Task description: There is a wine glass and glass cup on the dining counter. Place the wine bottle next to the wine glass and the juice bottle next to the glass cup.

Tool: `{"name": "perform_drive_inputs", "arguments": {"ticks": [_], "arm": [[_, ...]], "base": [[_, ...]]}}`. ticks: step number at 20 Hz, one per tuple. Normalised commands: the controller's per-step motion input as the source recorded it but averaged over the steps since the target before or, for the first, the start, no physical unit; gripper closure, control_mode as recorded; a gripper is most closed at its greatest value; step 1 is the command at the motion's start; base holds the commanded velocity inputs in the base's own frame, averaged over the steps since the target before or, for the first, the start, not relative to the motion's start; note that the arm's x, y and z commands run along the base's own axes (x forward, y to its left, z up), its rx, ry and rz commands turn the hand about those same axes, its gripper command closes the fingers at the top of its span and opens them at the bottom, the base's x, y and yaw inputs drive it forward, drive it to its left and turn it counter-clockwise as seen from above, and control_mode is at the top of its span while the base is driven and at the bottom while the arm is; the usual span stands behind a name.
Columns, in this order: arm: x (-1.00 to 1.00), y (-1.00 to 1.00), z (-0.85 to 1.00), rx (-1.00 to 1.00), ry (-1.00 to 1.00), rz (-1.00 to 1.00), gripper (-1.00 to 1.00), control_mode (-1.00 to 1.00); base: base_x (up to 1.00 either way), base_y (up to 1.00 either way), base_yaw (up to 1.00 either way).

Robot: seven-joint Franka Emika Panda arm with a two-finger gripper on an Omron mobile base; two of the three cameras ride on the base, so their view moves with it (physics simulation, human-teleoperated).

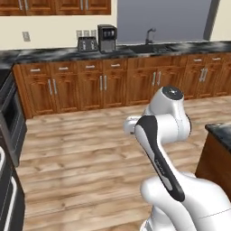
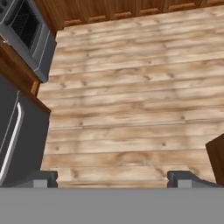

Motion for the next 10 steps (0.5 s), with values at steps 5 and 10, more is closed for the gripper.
{"name": "perform_drive_inputs", "arguments": {"ticks": [5,10], "arm": [[0.00,0.00,0.00,0.00,0.00,0.00,-1.00,1.00],[0.00,0.00,0.00,0.00,0.00,0.00,-1.00,1.00]], "base": [[0.94,0.00,0.00],[0.94,0.00,0.00]]}}
